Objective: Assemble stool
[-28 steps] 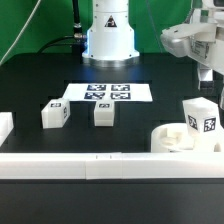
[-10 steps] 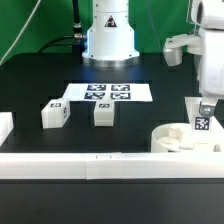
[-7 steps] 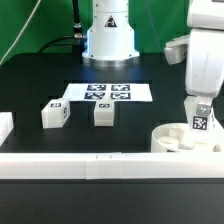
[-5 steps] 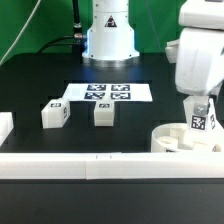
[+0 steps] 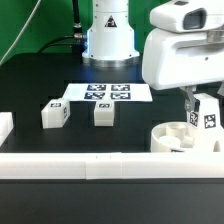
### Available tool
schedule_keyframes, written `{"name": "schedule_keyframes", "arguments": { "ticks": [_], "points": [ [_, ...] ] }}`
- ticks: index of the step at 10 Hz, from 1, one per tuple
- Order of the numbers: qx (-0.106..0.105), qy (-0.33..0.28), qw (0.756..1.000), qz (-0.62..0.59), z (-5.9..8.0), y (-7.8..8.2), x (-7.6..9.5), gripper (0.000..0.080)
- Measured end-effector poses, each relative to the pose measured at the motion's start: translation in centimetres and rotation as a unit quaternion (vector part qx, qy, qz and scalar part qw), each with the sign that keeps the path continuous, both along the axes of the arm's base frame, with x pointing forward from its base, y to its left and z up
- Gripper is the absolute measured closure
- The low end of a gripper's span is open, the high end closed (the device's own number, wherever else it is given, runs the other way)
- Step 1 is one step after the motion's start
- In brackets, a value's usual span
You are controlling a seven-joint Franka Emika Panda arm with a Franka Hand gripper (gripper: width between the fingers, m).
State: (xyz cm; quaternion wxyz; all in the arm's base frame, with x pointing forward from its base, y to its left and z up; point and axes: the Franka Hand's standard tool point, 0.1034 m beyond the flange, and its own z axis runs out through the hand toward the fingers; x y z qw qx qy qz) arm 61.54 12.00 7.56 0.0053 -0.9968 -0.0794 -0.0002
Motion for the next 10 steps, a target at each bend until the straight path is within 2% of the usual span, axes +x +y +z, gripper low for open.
{"name": "schedule_keyframes", "arguments": {
  "ticks": [5, 6, 8, 10],
  "points": [
    [0.004, 0.003, 0.988, -0.157, 0.01, 0.05, 0.0, 0.0462],
    [0.017, -0.002, 0.973, -0.232, -0.02, -0.17, -0.16, 0.0462],
    [0.05, -0.01, 0.915, -0.399, -0.02, 0.3, -0.58, 0.0462],
    [0.056, -0.007, 0.885, -0.463, 0.01, 0.31, -0.52, 0.0462]
  ]
}}
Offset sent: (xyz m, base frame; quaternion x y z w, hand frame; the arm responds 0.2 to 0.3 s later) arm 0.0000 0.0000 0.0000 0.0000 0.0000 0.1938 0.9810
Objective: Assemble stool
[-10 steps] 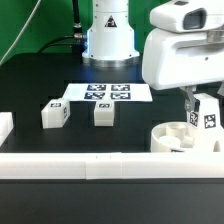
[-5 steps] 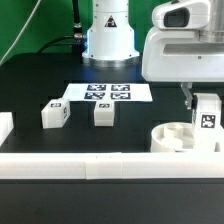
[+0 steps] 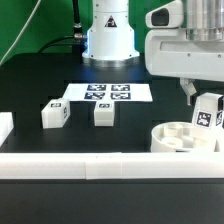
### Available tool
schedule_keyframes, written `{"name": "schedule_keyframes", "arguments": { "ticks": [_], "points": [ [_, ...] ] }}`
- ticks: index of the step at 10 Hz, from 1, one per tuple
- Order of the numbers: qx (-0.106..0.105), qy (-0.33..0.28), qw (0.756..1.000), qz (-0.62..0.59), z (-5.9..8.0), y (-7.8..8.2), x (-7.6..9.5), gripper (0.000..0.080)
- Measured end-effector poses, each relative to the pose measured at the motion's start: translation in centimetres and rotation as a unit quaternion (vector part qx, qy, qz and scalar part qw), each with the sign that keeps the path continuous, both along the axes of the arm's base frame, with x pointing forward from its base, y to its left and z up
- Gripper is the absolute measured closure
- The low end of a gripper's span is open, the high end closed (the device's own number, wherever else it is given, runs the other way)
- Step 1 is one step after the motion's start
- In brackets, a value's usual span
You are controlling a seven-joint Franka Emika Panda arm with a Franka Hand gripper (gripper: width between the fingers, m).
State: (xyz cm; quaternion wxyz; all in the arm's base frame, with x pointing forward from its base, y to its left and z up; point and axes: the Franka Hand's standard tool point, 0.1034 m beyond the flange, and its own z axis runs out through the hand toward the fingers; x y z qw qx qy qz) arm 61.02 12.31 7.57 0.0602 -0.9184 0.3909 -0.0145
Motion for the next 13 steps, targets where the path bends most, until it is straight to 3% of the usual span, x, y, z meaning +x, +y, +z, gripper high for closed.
{"name": "schedule_keyframes", "arguments": {
  "ticks": [4, 6, 9, 13],
  "points": [
    [0.021, 0.013, 0.993, -0.119, -0.01, 0.02, 0.02, 0.0462],
    [0.05, 0.017, 0.976, -0.213, 0.02, -0.17, 0.14, 0.0462],
    [0.096, 0.022, 0.925, -0.366, 0.06, 0.07, 0.12, 0.0462],
    [0.133, 0.045, 0.849, -0.509, -0.05, 0.07, 0.19, 0.0462]
  ]
}}
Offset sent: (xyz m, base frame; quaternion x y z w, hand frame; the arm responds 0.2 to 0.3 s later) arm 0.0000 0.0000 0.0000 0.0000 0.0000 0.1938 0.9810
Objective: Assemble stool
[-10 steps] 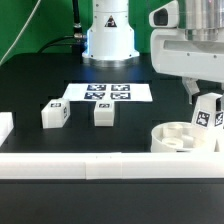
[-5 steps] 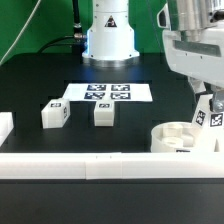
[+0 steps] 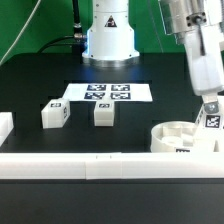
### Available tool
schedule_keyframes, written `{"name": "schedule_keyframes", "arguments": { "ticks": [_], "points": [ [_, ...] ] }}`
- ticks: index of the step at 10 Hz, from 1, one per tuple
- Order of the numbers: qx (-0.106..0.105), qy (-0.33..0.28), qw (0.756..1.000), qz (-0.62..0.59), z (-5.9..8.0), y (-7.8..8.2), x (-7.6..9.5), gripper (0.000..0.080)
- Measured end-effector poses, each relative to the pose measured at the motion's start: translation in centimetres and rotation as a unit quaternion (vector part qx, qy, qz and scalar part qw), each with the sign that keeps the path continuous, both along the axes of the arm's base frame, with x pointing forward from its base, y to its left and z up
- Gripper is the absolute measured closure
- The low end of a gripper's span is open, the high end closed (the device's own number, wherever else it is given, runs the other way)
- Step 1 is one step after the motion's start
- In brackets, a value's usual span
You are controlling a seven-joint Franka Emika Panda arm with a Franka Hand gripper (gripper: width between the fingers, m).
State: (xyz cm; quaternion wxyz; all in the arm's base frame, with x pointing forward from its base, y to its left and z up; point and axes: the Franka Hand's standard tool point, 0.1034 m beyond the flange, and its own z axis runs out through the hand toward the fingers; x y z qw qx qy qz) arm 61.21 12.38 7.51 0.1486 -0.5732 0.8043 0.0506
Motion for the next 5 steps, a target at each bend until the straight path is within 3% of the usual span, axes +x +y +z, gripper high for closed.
{"name": "schedule_keyframes", "arguments": {
  "ticks": [5],
  "points": [
    [0.018, 0.02, 0.996, -0.087, 0.03, -0.13, 0.08, 0.0462]
  ]
}}
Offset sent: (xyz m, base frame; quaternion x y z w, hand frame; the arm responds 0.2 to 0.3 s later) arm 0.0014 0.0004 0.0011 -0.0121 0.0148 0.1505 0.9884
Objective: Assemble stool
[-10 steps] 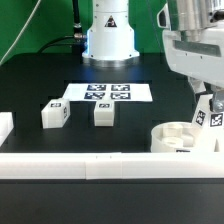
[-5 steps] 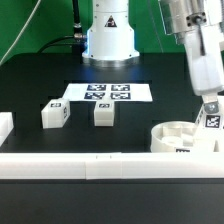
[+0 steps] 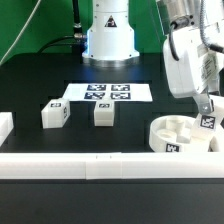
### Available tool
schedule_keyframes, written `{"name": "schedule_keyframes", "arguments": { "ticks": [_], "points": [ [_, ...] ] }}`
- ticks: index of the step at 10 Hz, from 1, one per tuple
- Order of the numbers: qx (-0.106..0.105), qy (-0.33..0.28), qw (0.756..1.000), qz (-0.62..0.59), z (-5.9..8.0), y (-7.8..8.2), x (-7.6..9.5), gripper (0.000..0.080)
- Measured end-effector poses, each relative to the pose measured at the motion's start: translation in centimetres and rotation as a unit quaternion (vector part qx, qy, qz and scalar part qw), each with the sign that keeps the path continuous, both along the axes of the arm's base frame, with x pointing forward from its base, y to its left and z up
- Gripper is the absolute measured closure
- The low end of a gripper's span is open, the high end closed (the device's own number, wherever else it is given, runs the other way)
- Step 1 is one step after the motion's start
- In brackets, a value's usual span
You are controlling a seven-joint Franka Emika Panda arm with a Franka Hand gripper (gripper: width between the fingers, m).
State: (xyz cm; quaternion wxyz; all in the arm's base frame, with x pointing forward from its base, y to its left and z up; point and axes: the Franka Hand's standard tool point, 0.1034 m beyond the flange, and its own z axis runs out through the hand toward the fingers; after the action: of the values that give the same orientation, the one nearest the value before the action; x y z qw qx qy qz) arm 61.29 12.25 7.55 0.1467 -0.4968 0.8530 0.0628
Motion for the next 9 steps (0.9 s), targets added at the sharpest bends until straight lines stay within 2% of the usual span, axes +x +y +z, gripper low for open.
{"name": "schedule_keyframes", "arguments": {
  "ticks": [1, 2, 3, 4, 7, 9],
  "points": [
    [-0.001, -0.001, 1.0, 0.006, 0.0, 0.0, 0.0, 0.0369],
    [-0.001, -0.001, 1.0, 0.006, 0.0, 0.0, 0.0, 0.0369],
    [-0.003, -0.006, 1.0, 0.019, 0.1, 0.0, 0.0, 0.0208],
    [-0.009, -0.021, 0.998, 0.05, 1.2, -0.5, -0.1, 0.0168],
    [-0.015, -0.045, 0.995, 0.09, 4.5, -2.6, -0.8, 0.0153],
    [-0.016, -0.043, 0.995, 0.091, 4.2, -2.4, -0.8, 0.015]
  ]
}}
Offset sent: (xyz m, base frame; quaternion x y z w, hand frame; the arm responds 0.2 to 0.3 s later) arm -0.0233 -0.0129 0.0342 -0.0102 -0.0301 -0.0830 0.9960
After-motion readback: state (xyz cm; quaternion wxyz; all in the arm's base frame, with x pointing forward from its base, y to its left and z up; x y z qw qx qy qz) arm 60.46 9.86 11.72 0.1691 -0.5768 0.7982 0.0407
